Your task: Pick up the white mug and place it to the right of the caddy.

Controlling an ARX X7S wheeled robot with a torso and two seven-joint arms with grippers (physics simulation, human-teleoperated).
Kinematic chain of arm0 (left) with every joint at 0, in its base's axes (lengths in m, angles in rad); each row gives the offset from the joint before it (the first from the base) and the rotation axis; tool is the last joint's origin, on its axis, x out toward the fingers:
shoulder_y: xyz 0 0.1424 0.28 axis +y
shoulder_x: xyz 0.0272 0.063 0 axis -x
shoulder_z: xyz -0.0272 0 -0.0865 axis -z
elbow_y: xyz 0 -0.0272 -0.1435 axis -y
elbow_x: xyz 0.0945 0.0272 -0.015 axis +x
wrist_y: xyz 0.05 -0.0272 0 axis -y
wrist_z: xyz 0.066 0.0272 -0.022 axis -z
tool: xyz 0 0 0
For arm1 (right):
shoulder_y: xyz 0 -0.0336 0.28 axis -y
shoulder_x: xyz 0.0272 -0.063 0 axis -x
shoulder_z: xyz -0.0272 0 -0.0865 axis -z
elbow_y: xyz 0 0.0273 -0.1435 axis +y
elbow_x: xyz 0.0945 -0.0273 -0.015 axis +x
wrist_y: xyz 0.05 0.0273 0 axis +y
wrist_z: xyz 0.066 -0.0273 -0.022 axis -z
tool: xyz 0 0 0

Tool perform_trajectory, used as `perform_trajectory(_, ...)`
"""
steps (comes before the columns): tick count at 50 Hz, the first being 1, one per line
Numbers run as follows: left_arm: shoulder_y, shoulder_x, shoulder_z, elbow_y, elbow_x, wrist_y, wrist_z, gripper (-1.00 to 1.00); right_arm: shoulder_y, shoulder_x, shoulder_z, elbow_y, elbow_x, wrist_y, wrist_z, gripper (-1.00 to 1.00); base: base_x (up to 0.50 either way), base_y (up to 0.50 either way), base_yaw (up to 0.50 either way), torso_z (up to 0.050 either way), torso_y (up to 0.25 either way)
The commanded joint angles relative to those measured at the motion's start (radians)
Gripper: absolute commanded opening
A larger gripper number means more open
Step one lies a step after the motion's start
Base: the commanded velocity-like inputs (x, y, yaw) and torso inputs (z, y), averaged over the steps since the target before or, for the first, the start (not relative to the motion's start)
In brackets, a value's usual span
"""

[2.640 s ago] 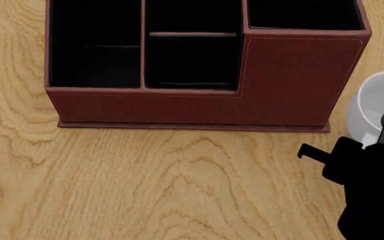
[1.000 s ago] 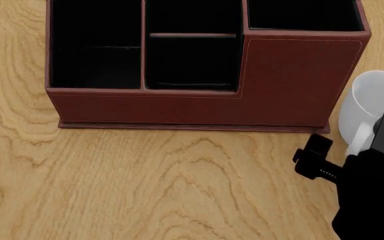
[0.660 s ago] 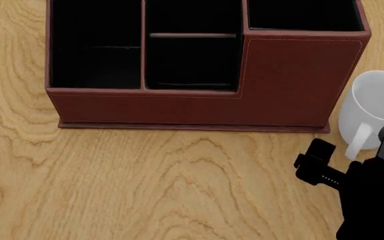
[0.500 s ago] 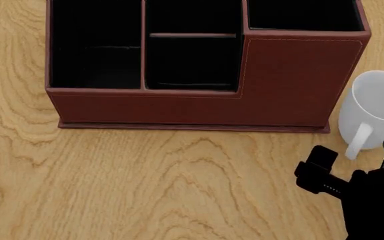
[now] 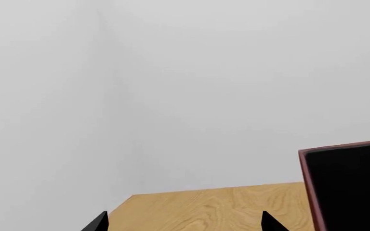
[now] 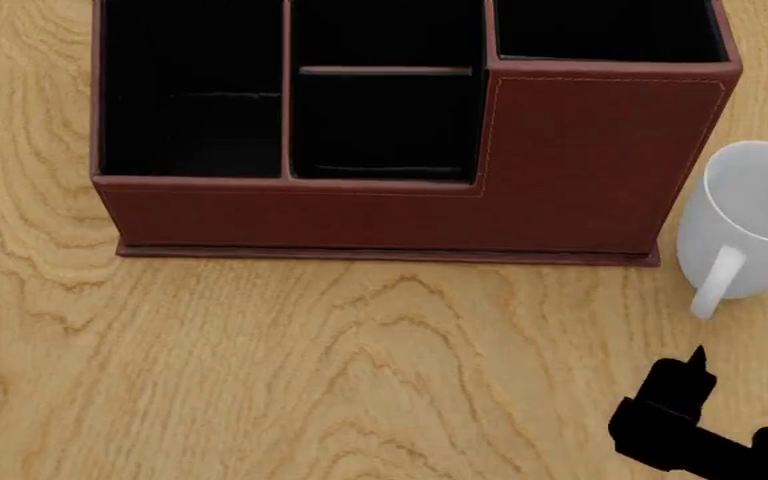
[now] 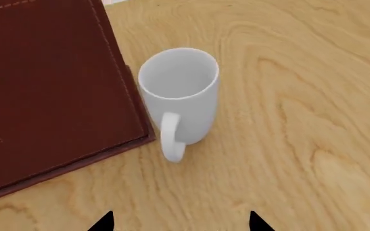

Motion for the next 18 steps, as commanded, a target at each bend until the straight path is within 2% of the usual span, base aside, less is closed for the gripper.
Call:
perform_trajectory(1,-0.023,0.0,0.019,0.009,0.001,-0.022,-0.002,1.0,-0.195,0.151,0.077,-0.226,-0.067,-0.169,0.089,1.0,0.0,0.0,0.0,0.0,0.0)
perform_trajectory(18,-0.015,0.01,0.049,-0.011,0.025,0.012,-0.003,1.0,-0.42,0.343,0.139,-0.426,-0.21,-0.402,0.148,1.0,0.0,0.0,0.0,0.0,0.0)
